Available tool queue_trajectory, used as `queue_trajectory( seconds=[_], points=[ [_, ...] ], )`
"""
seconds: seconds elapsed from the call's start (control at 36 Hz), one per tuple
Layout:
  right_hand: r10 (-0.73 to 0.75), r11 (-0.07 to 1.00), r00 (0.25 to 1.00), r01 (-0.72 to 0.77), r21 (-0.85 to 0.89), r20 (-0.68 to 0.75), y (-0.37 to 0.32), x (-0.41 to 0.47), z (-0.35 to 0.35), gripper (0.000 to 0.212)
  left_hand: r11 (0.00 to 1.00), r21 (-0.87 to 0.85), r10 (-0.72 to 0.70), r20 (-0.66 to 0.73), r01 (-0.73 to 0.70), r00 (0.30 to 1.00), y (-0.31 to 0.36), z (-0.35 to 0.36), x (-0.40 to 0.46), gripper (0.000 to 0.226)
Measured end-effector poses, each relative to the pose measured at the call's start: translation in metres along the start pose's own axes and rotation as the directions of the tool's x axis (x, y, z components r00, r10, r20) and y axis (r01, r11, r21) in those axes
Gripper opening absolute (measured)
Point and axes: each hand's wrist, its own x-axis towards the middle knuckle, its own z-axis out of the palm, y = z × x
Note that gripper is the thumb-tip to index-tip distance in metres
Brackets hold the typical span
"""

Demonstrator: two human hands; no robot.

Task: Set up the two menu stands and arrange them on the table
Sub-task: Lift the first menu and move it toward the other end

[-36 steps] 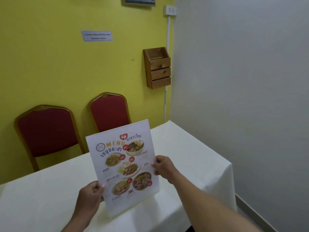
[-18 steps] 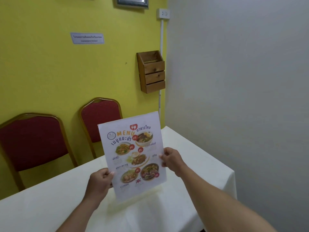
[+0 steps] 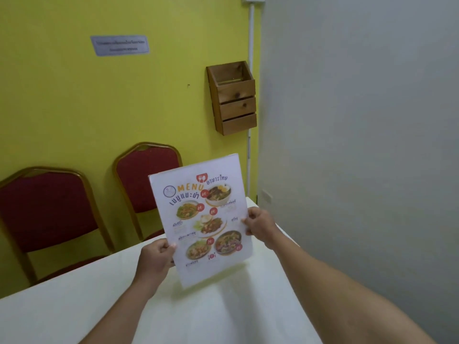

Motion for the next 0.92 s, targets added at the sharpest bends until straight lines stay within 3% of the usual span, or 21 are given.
queue_trajectory(
  seconds=[0.11,0.42,0.92],
  points=[
    [-0.011,1.0,1.0,0.011,0.022,0.02,-0.005,0.036,-0.018,0.022,1.0,-0.003,0.005,-0.039,-0.005,0.999,0.009,0.029,0.024,0.032],
    [-0.031,1.0,1.0,0.031,0.003,0.007,0.0,0.13,-0.044,0.01,0.998,-0.062,-0.038,-0.06,0.034,0.997,0.018,0.084,0.092,0.023],
    [-0.052,0.998,0.998,0.053,-0.044,0.033,0.022,0.17,-0.057,0.017,0.997,-0.038,-0.067,-0.101,0.063,0.993,0.007,0.115,0.121,0.021]
  ],
)
